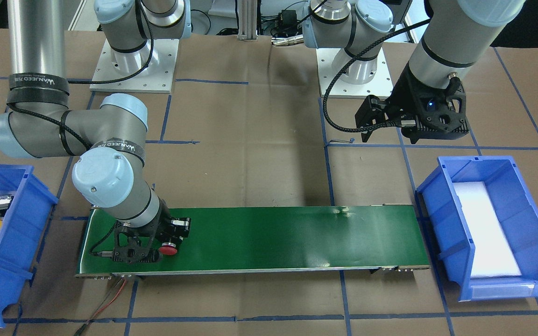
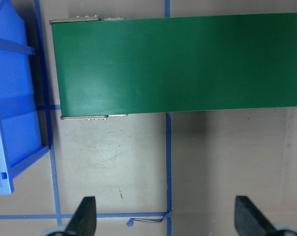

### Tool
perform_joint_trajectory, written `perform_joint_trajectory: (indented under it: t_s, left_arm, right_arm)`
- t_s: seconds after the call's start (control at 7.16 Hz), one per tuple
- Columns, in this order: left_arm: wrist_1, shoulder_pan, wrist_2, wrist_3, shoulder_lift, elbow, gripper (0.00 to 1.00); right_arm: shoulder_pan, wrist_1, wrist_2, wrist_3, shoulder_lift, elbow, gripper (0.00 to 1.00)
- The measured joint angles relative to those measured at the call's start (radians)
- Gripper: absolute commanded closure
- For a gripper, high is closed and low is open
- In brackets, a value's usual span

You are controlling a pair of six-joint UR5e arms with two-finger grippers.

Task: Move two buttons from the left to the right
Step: 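Lift the red button and carry it with the right gripper to the bin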

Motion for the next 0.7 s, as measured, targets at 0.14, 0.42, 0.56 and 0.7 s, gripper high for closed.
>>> perform_joint_trajectory:
  t_s: [0.14,0.42,0.56,0.7]
  left_arm:
    - [0.0,0.0,0.0,0.0,0.0,0.001,0.0]
    - [0.0,0.0,0.0,0.0,0.001,0.002,0.0]
    - [0.0,0.0,0.0,0.0,0.001,0.002,0.0]
    - [0.0,0.0,0.0,0.0,0.0,0.003,0.0]
  right_arm:
    - [-0.004,0.054,-0.012,-0.004,-0.009,-0.008,0.96]
    - [-0.04,0.17,-0.068,-0.033,-0.048,-0.073,0.96]
    - [-0.08,0.244,-0.081,-0.084,-0.064,-0.127,0.96]
    - [-0.141,0.304,-0.087,-0.165,-0.078,-0.184,0.95]
